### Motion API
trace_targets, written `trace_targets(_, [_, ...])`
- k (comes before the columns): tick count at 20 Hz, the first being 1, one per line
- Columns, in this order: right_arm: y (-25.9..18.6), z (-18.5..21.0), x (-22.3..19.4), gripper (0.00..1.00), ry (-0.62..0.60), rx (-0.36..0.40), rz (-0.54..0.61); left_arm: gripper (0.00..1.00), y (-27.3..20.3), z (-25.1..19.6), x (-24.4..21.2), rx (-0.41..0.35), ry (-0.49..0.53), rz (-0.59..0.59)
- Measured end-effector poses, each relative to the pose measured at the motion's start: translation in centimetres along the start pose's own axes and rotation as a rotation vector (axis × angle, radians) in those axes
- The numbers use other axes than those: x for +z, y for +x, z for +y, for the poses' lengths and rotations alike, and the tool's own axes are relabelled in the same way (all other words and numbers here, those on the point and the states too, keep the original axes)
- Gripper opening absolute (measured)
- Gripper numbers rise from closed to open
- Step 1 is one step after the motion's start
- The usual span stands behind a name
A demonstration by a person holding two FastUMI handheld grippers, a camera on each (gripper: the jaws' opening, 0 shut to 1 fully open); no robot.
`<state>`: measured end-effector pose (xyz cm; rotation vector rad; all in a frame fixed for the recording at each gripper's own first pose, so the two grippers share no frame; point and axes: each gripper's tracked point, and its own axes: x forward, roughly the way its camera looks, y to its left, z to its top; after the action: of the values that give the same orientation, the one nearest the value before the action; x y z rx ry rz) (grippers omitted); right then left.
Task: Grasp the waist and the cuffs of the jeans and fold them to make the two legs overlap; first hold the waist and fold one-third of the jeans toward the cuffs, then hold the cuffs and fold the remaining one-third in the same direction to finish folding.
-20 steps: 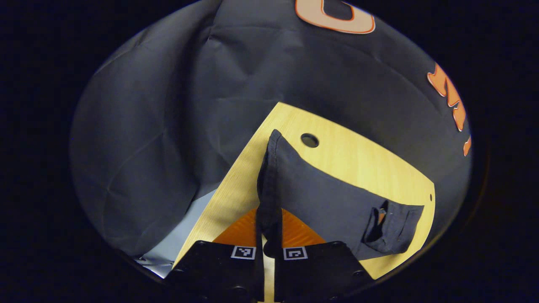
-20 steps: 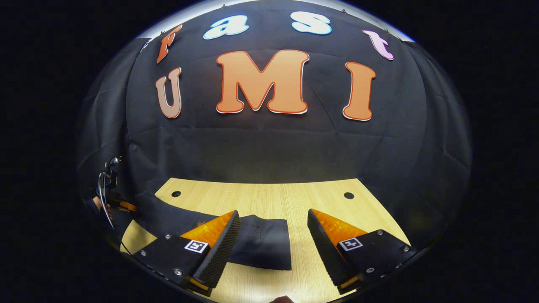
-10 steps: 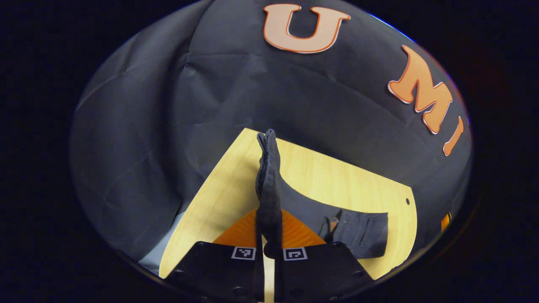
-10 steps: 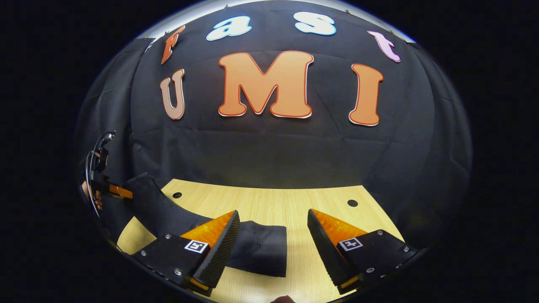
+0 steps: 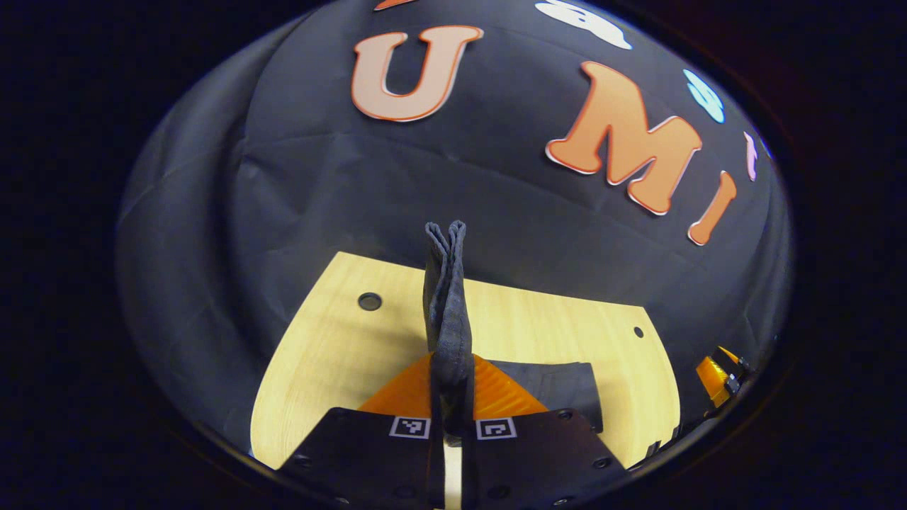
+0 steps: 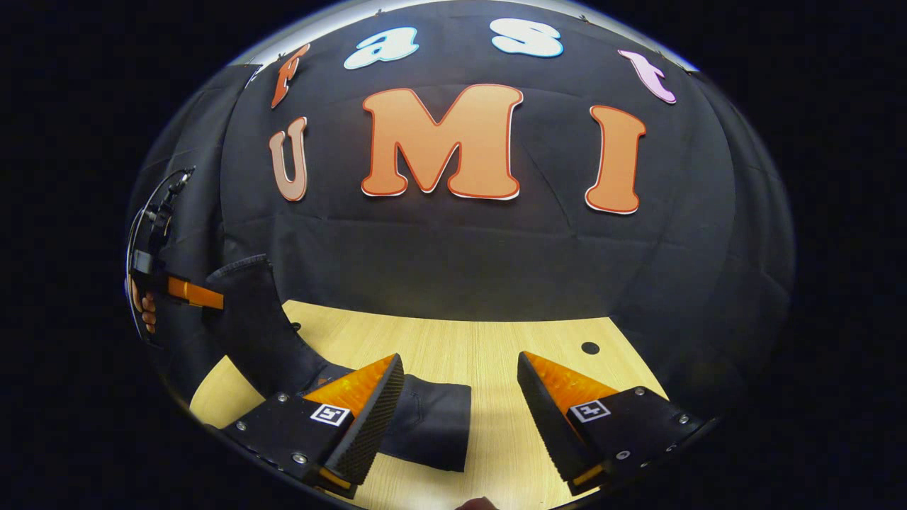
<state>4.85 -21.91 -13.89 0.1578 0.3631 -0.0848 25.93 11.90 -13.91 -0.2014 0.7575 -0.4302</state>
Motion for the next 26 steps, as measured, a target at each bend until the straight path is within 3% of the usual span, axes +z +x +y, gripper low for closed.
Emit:
trace_targets(14, [0.7,-5.1,-0.8,0.97,0.024,-0.006,0.008,0.09,3.2,-16.8,-4.1,-0.138,0.189,0.11])
trace_targets(23, [1.6,-7.5,-1.7,0.97,0.025,0.009,0.03,0.08,5.6,-21.2,-9.6,-0.176,0.285,0.236])
trace_targets(26, [1.8,-7.6,-1.7,0.97,0.016,0.027,0.031,0.15,5.8,-22.4,-12.0,-0.175,0.356,0.26])
